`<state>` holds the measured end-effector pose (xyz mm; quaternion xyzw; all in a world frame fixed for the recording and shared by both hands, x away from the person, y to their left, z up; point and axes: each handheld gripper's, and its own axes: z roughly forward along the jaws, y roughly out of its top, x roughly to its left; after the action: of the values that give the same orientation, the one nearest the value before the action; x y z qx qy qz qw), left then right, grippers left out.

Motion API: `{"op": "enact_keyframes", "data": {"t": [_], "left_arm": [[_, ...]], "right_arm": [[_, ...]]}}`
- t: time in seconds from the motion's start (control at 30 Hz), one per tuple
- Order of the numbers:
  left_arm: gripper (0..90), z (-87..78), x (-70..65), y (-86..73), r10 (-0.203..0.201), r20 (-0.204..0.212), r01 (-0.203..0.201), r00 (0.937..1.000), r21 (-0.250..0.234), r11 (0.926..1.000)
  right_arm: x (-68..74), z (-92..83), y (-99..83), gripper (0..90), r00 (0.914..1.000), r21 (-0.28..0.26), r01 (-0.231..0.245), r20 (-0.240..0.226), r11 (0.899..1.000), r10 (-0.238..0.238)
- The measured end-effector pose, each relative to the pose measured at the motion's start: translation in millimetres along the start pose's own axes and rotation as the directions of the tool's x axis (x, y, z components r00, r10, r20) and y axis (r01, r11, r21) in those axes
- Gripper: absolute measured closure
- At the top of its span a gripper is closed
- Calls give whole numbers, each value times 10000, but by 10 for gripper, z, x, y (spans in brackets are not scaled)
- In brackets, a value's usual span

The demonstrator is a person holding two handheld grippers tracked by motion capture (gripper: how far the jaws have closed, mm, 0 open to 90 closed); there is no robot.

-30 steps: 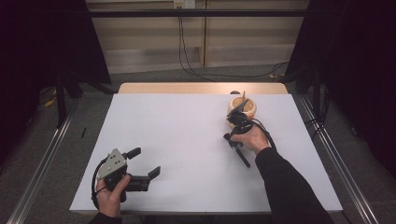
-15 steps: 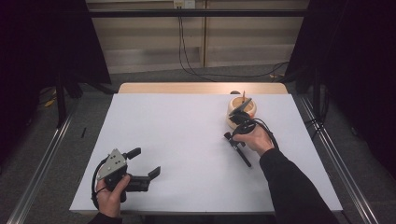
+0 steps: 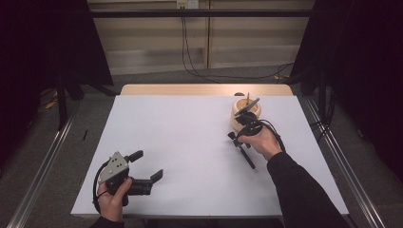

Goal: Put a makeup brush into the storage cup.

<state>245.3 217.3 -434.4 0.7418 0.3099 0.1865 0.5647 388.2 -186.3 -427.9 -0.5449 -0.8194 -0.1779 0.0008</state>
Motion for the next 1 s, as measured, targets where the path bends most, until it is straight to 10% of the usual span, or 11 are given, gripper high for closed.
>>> {"op": "enact_keyframes", "data": {"t": [0.53, 1.0], "left_arm": [[24, -9, -8, -4, -81, -22, 81, 10000, -65, 9999], [10, -29, 6, -2, -22, -214, 19, 9998, -121, 9999]], "right_arm": [[-59, -163, -194, 780, 9991, -1193, 33, -411, 9929, -83], [-79, -231, -348, 780, 9964, -2620, 446, -580, 9640, -618]]}}
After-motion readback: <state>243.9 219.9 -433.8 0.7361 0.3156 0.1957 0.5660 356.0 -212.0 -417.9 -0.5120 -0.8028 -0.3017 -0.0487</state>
